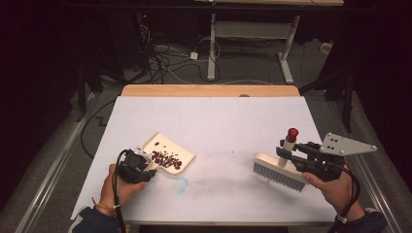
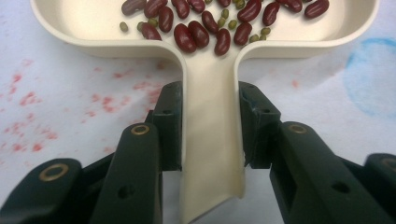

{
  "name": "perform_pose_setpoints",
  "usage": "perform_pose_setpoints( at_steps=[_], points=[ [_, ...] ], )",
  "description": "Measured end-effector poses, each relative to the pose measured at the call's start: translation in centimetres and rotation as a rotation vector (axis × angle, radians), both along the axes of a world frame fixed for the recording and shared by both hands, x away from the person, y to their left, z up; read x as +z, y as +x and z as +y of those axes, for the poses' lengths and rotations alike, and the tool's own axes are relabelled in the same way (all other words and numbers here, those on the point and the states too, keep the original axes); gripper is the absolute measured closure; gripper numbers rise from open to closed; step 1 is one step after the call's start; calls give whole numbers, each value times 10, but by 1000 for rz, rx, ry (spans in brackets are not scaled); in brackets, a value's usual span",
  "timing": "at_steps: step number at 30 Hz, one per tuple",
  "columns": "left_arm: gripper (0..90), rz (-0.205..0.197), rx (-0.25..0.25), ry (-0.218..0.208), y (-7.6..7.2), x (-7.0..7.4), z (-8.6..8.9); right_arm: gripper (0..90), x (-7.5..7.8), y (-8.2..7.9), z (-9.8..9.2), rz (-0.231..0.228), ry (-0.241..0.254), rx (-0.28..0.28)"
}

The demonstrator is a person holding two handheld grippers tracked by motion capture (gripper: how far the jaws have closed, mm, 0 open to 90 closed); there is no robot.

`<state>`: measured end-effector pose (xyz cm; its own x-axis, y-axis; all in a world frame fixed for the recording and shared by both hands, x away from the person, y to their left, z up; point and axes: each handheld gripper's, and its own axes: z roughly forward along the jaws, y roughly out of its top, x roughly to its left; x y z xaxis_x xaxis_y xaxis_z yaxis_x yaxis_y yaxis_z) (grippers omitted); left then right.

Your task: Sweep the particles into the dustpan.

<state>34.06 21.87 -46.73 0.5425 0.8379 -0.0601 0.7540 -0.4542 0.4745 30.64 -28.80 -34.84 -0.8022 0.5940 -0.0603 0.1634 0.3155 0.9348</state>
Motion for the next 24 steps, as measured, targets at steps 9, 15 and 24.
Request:
perform_pose_setpoints(
  at_steps=[9,15,24],
  points=[
    [631,-26,94,9,3,-2,11,699,-3,-2,-20,61,-18,6],
    [631,-28,180,5,5,-4,18,699,-3,-4,-30,82,-30,10],
    [628,-41,236,-14,3,-6,14,699,-13,20,-40,111,-23,-5]
  ],
)
